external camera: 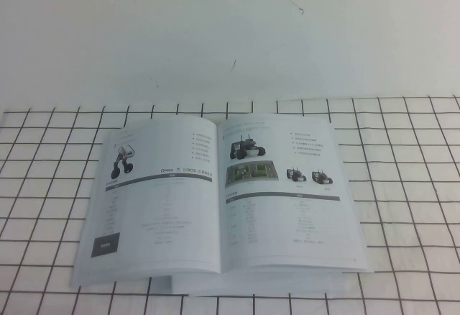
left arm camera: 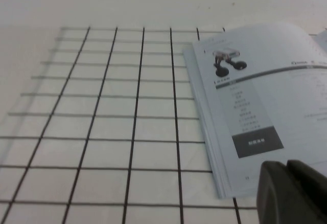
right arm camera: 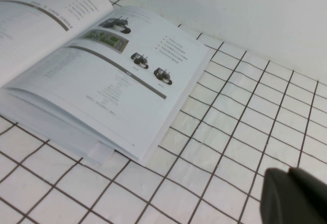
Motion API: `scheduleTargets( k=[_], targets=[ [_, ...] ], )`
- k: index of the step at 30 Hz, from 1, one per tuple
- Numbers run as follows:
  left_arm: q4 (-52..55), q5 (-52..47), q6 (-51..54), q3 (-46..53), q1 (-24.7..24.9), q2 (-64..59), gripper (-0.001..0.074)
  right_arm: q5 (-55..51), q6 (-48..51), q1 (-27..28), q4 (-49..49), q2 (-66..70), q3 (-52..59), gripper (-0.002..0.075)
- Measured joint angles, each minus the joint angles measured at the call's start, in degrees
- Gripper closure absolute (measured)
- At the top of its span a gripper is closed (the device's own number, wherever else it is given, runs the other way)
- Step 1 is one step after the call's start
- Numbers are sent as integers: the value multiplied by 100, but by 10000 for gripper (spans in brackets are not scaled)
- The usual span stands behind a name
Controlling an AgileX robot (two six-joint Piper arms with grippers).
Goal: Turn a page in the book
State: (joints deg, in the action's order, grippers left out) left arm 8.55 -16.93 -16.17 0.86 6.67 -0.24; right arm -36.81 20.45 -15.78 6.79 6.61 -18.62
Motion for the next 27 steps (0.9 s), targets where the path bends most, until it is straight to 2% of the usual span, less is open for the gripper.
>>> scheduleTargets(
  k=[14,27],
  targets=[
    [-130,-219,-222,41,0,74,737,0,0,0,9,0,0,728],
    [-792,-219,1140,41,0,74,737,12,-11,0,9,0,0,728]
  ],
)
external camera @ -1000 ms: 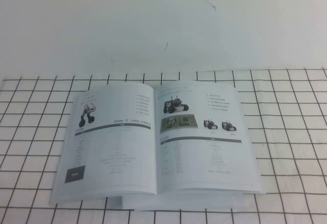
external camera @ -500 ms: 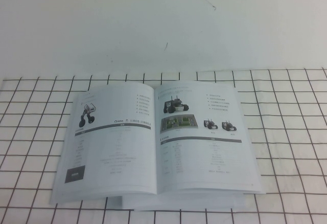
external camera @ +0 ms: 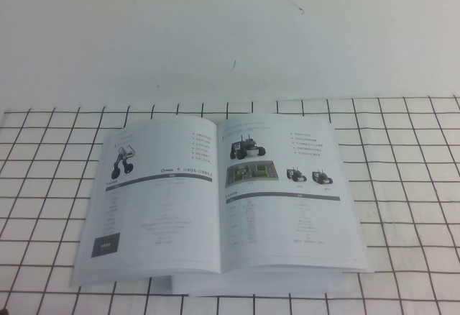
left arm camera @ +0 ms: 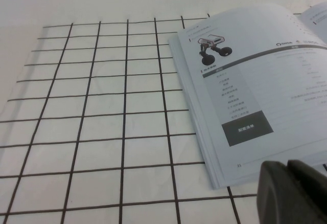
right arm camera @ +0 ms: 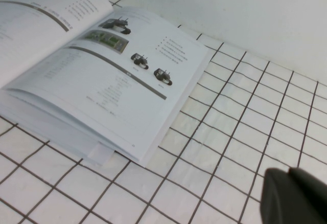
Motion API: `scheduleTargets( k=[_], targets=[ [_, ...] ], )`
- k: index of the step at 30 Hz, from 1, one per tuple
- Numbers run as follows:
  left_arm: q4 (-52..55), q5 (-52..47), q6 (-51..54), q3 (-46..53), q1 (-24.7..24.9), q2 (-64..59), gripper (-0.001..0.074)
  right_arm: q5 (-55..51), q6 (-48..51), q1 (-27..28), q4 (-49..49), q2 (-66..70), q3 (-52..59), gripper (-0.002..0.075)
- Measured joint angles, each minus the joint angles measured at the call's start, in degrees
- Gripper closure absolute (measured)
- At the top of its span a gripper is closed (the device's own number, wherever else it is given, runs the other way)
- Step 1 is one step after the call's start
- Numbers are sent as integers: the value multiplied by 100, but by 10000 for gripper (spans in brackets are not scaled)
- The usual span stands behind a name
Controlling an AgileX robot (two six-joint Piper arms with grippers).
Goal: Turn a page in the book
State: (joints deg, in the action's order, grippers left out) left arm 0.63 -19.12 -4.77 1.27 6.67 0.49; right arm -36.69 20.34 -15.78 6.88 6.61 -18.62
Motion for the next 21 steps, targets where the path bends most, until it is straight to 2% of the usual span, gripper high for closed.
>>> scheduleTargets(
  k=[21],
  targets=[
    [-63,0,67,0,0,0,737,0,-8,0,0,0,0,728]
  ],
)
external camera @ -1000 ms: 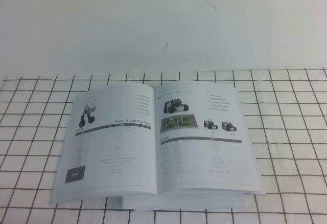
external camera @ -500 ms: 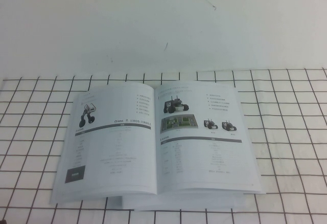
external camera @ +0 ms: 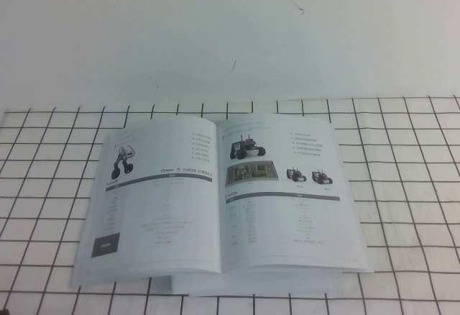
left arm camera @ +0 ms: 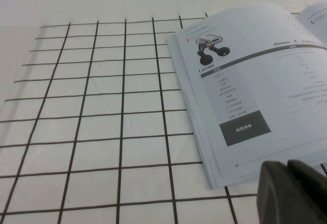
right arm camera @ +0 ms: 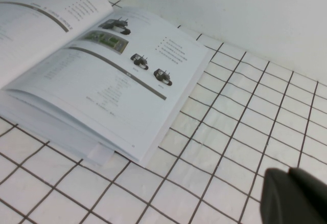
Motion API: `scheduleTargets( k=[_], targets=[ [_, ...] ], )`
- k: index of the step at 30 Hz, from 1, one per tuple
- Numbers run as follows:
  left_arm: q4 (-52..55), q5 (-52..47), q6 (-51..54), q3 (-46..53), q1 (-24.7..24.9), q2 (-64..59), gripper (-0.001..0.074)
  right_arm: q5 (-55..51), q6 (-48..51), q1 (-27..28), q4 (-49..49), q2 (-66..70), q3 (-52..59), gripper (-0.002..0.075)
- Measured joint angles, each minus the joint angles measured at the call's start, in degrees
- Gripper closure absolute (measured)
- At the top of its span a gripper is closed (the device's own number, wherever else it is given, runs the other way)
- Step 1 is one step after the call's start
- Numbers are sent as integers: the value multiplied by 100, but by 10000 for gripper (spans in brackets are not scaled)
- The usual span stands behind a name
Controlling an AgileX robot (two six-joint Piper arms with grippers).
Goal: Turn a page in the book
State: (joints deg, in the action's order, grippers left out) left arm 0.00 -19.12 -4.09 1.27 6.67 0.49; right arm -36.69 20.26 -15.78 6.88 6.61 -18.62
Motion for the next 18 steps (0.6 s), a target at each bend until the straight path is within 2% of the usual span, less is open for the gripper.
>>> scheduleTargets(
  k=[6,11,18],
  targets=[
    [-31,0,0,0,0,0,737,95,352,71,-231,-48,27,728],
    [-31,0,0,0,0,0,737,734,514,773,-332,-423,618,728],
    [-53,-10,0,0,0,0,737,1957,197,1775,-332,-726,1746,728]
  ],
)
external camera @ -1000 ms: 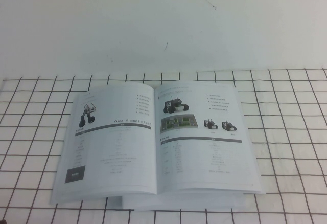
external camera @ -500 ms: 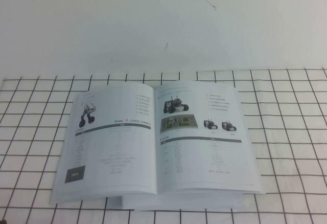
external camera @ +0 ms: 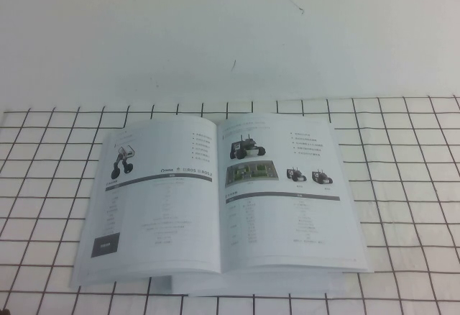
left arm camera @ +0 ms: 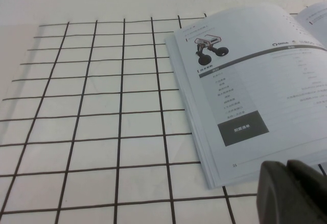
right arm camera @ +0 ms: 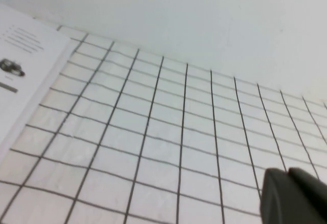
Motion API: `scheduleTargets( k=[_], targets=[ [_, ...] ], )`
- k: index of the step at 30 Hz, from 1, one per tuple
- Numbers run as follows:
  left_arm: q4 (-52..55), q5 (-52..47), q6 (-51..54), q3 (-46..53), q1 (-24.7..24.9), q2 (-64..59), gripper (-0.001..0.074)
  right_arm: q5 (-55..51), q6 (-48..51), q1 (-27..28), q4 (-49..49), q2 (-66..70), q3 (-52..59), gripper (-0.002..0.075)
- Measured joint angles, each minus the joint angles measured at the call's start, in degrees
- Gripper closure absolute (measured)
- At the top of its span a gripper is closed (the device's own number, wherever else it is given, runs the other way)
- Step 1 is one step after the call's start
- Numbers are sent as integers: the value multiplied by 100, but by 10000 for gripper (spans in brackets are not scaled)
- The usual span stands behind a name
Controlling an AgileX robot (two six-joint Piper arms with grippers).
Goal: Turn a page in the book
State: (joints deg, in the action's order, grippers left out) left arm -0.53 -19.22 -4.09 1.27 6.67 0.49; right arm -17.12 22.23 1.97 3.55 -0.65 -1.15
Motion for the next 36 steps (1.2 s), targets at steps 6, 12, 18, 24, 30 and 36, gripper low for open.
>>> scheduleTargets(
  k=[6,12,18,24,30,36],
  targets=[
    [0,0,10,0,0,0,737,-62,-100,214,0,-5,270,728],
    [0,0,10,0,0,0,737,-431,-400,222,0,-5,270,728],
    [0,0,10,0,0,0,737,-431,-622,222,0,-5,270,728],
    [0,0,10,0,0,0,738,-431,-1067,222,0,-5,270,728],
    [0,0,10,0,0,0,737,-431,-1580,222,-110,-5,270,728],
    [0,0,22,0,0,0,737,-421,-1626,222,-355,-5,270,728]
  ],
)
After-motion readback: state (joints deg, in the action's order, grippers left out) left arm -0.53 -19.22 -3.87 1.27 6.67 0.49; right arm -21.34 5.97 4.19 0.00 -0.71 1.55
